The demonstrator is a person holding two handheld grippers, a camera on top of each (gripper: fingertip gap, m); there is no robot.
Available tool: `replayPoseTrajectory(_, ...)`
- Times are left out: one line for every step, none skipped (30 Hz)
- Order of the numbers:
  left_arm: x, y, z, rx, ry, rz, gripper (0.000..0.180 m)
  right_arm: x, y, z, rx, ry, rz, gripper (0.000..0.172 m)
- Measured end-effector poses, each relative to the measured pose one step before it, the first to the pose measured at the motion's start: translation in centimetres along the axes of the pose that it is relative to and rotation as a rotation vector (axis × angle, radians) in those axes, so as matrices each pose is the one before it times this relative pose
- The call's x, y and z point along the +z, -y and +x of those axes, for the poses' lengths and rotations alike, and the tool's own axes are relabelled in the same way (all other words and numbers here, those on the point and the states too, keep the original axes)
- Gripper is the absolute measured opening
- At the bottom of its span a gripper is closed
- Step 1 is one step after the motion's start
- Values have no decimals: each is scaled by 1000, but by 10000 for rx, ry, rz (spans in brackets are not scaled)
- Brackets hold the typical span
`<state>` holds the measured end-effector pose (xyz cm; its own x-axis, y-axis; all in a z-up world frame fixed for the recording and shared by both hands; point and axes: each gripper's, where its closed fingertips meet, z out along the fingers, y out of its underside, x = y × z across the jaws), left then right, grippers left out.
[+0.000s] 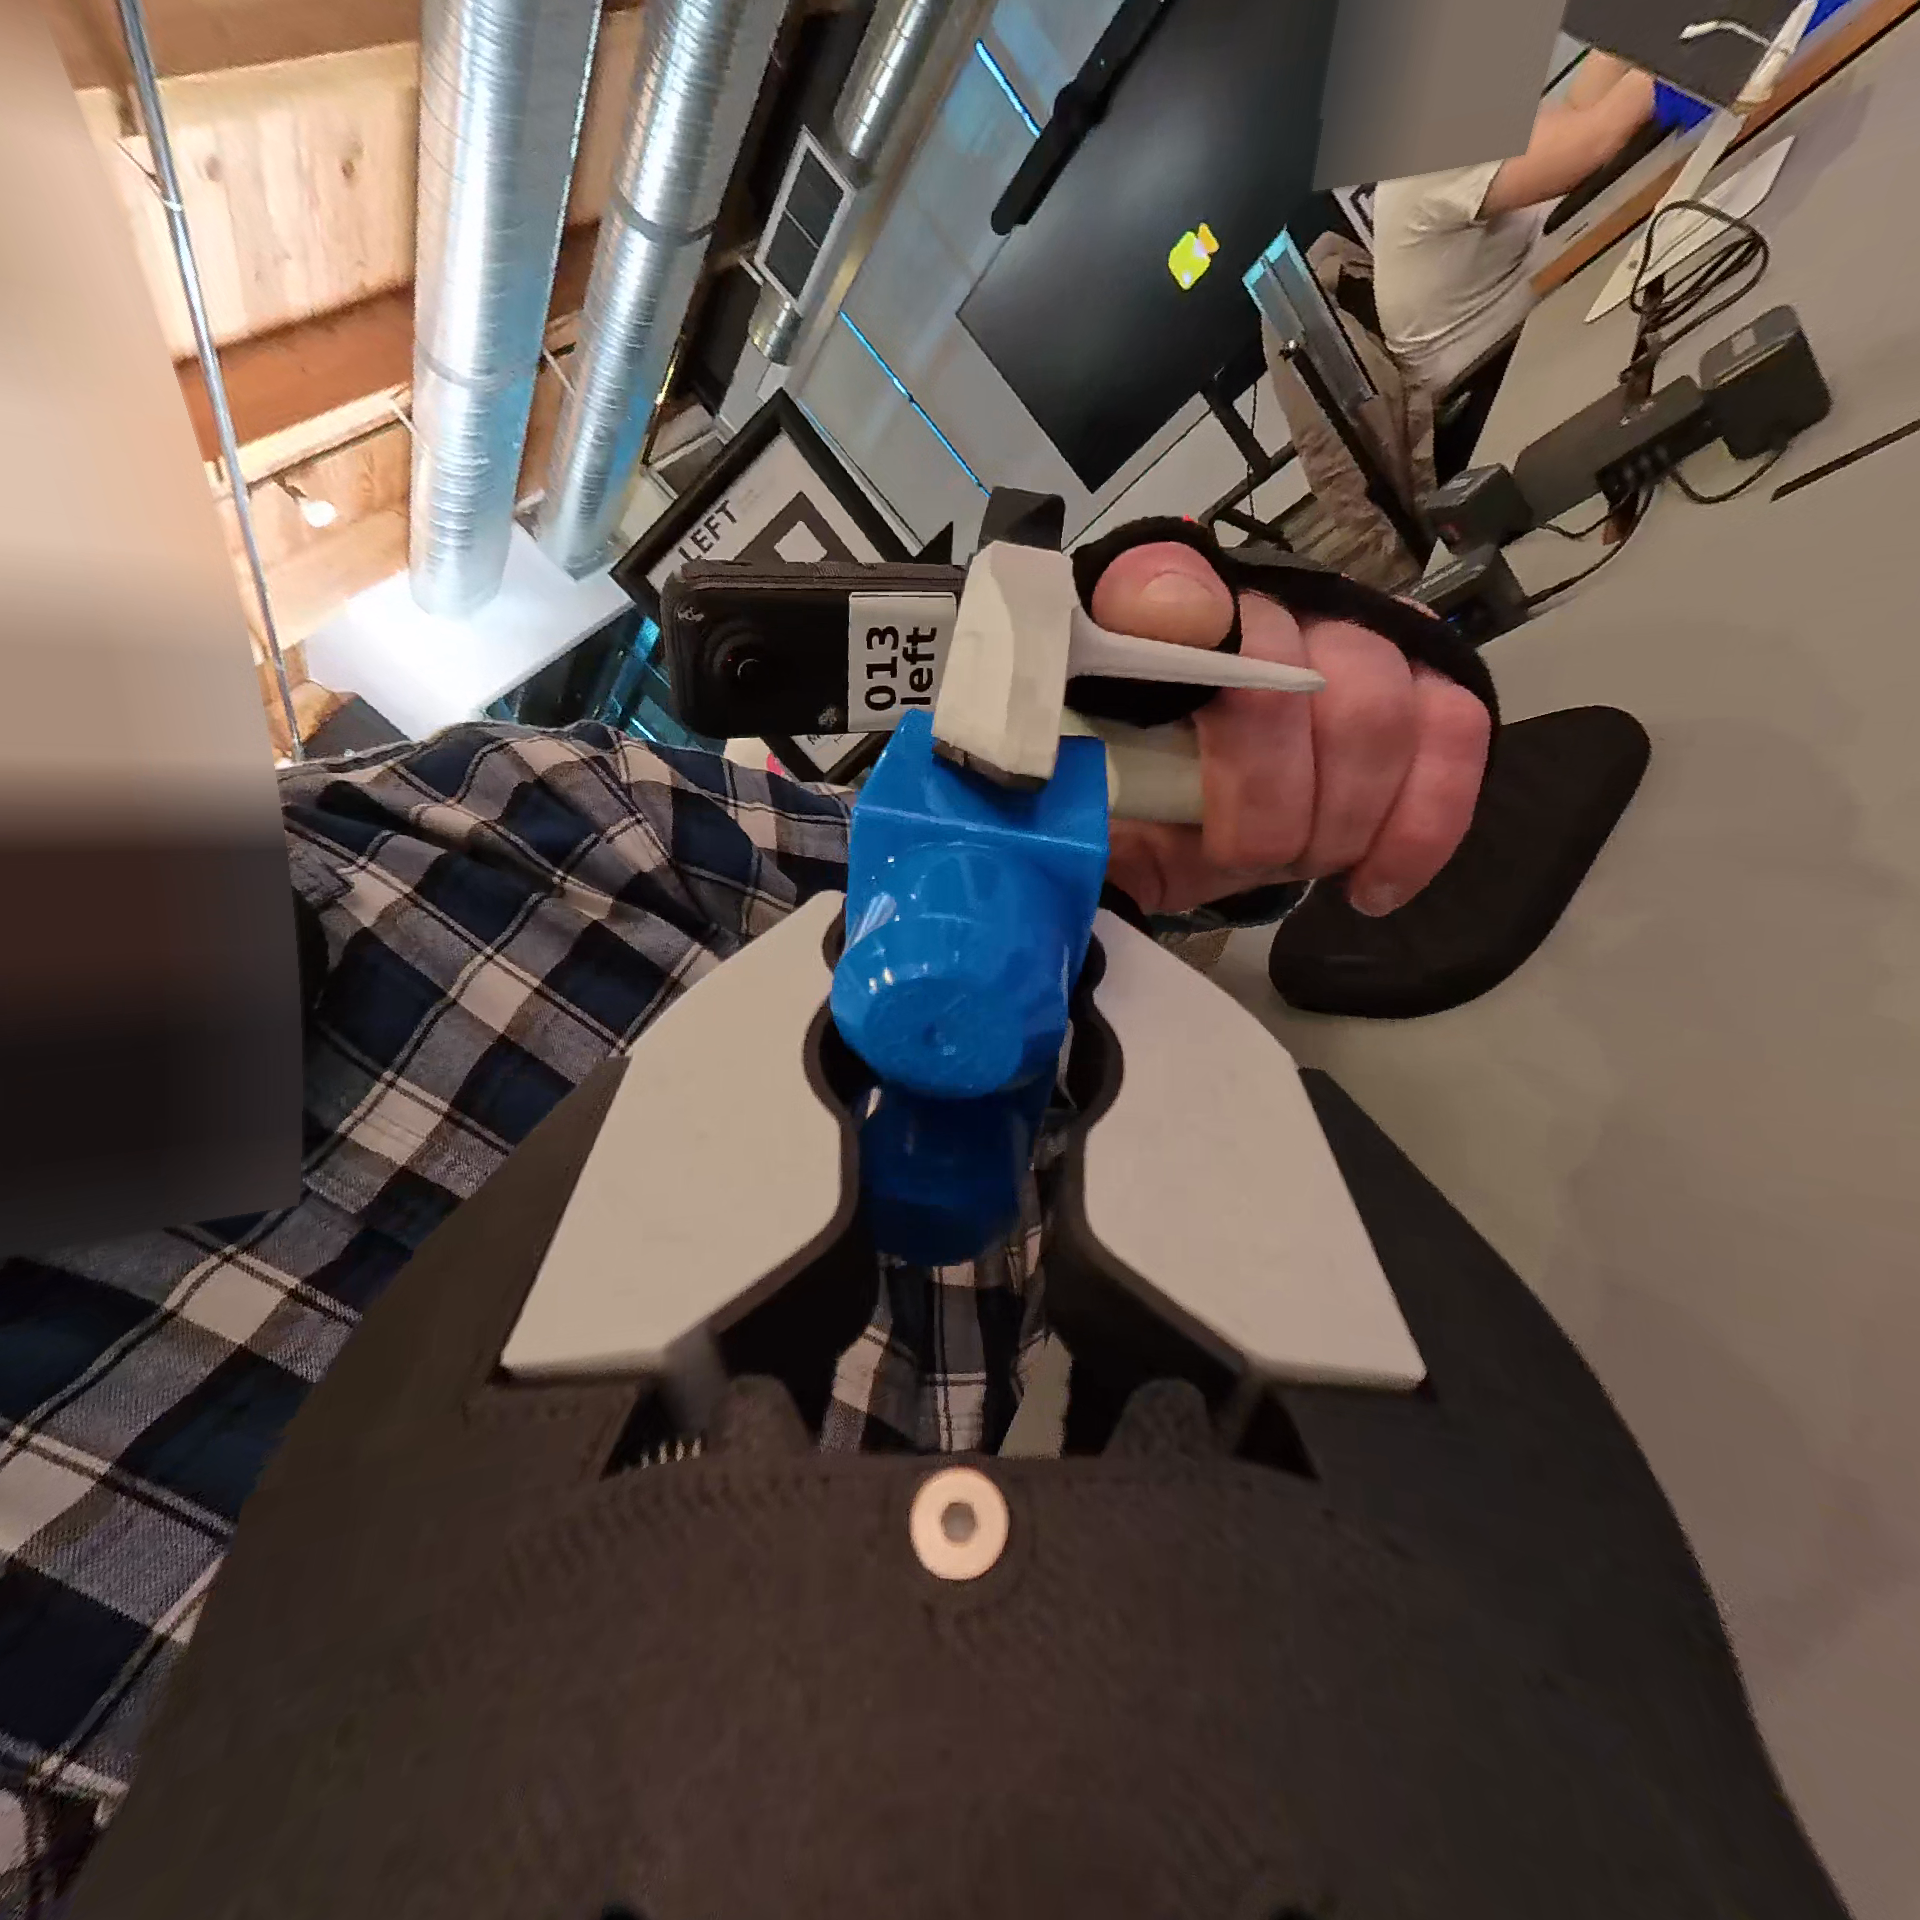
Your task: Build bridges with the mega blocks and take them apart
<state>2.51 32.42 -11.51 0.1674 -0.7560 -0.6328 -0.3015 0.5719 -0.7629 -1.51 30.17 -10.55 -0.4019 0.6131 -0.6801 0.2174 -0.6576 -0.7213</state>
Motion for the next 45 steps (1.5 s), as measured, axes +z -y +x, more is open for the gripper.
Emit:
replayPoseTrajectory(-27, -54, 19, 8, -34, 5, 75, -8, -30, 89, 8, -24, 23, 38)
replayPoseTrajectory(32, -157, 10, 51, 1, -84, 76, -61, -16, 132, 14, -8, 49, 38)
replayPoseTrajectory(52, -166, -20, 60, 43, -84, 76, -74, -4, 131, -12, 9, 73, 38)
replayPoseTrajectory(21, -126, -6, 41, -1, -25, 76, -53, -23, 140, 52, 33, 74, 38)
replayPoseTrajectory(13, -169, 16, -16, -58, -49, 76, -42, 29, 152, 48, 0, 104, 38)
replayPoseTrajectory(-12, -162, -56, -30, -11, -36, 76, -6, 16, 125, 10, -15, 71, 38)
replayPoseTrajectory(-27, -76, 27, -5, -47, 13, 76, 33, -32, 66, -3, 13, 7, 38)
replayPoseTrajectory(-39, -33, 16, 24, -17, 4, 76, 21, 26, 28, -21, 13, 30, 38)
replayPoseTrajectory(-42, -19, -57, 14, 25, 2, 76, 11, 47, 32, -4, 20, 35, 38)
replayPoseTrajectory(-38, -33, -62, 0, 17, 8, 77, -4, 30, 0, 12, 62, 10, 38)
replayPoseTrajectory(-43, -10, 47, -49, -72, 13, 76, 39, -39, 24, -2, 49, -19, 38)
replayPoseTrajectory(-35, -39, 56, -45, -103, -28, 76, 36, 13, 22, 36, 66, 23, 37)
replayPoseTrajectory(-45, -40, -22, 45, -11, -24, 76, 14, 39, 55, 18, 35, 31, 38)
replayPoseTrajectory(-69, -27, -67, 52, 37, 0, 76, 9, 50, 37, 6, 21, 18, 38)
replayPoseTrajectory(-32, -25, -36, -24, 7, 5, 76, 18, 41, 58, 16, -7, 11, 38)
replayPoseTrajectory(-15, -62, -6, -44, -28, -32, 75, 25, 22, 13, 34, 22, 5, 38)
replayPoseTrajectory(-36, 24, 43, -4, -46, 20, 75, 48, 4, -16, -50, 5, -7, 38)
replayPoseTrajectory(-37, 29, -29, 24, 14, 5, 75, 24, 37, -1, -14, -15, 30, 38)
replayPoseTrajectory(-29, -30, -21, -27, -25, -25, 75, 24, 47, 16, 33, -10, 47, 38)
replayPoseTrajectory(-46, 27, -31, -88, -53, 13, 75, 6, 37, -30, 7, 44, 53, 37)
replayPoseTrajectory(-34, 55, 4, -56, -65, 38, 75, -1, 16, -10, -11, 54, 53, 37)
replayPoseTrajectory(-29, 14, 29, -11, -47, 12, 75, 6, -48, 10, 55, 63, 17, 37)
replayPoseTrajectory(-44, -15, 185, -94, -189, 27, 75, 86, -102, -32, 73, 94, -9, 37)
replayPoseTrajectory(-100, 81, 164, -111, -177, 90, 75, 113, -90, -89, 159, 146, 13, 37)
replayPoseTrajectory(-59, 102, 156, -21, -97, 81, 75, 71, -50, -63, 67, 83, 8, 37)
replayPoseTrajectory(-3, 13, 74, -26, -40, -36, 74, 48, -41, 0, -74, -21, 10, 37)
replayPoseTrajectory(-48, -12, 84, 57, -85, -44, 74, 67, -53, -17, -41, 2, -1, 37)
replayPoseTrajectory(-62, 42, 83, 29, -111, 11, 74, 129, -73, -78, -27, 69, -4, 38)
replayPoseTrajectory(-11, 76, 180, -34, -142, 21, 73, 135, -51, -130, 30, 156, -7, 39)
replayPoseTrajectory(54, 101, 136, -36, -57, 41, 73, 82, 4, -96, 36, 133, 2, 40)
replayPoseTrajectory(15, 52, 1, -46, 26, 65, 73, -3, 47, 72, -51, -52, 12, 39)
replayPoseTrajectory(-37, -128, -53, -16, 0, -6, 73, -11, -70, 189, -162, -218, -72, 38)
replayPoseTrajectory(-28, -173, 67, 74, -46, -52, 73, 2, -100, 128, -58, -127, -61, 38)
replayPoseTrajectory(-17, -37, 65, 32, -31, -15, 73, 10, -61, 9, 19, 17, -1, 38)
replayPoseTrajectory(5, 5, 15, -45, -15, 4, 74, -24, 25, 58, -17, -25, 59, 38)
replayPoseTrajectory(0, -110, 3, 47, -16, -30, 74, -15, -76, 105, 11, -51, -17, 38)
replayPoseTrajectory(17, -112, 91, 14, -77, -26, 74, -49, -69, 81, 31, -3, -34, 38)
replayPoseTrajectory(49, -80, -5, -58, 11, -18, 74, -61, 49, 38, -24, 16, 40, 38)
replayPoseTrajectory(27, 2, -58, -5, 31, 33, 75, -5, 33, 3, -26, 45, 49, 38)
replayPoseTrajectory(-33, 28, 39, 27, -58, 34, 75, 16, -33, -1, 5, 45, 9, 38)
replayPoseTrajectory(-41, -10, 38, 24, -57, -21, 75, 6, 16, -17, -37, 15, 8, 38)
replayPoseTrajectory(-32, 19, -59, 20, 39, -13, 75, -15, 75, -49, -70, 23, 33, 38)
replayPoseTrajectory(-55, 98, -75, 12, 52, 45, 74, -21, 48, -100, -27, 55, 9, 38)
replayPoseTrajectory(-76, 92, -38, 7, 19, 51, 74, -53, 74, -40, -9, 8, 22, 38)
replayPoseTrajectory(-68, -11, -58, -2, 24, -8, 74, -30, 10, 40, -60, -66, -20, 38)
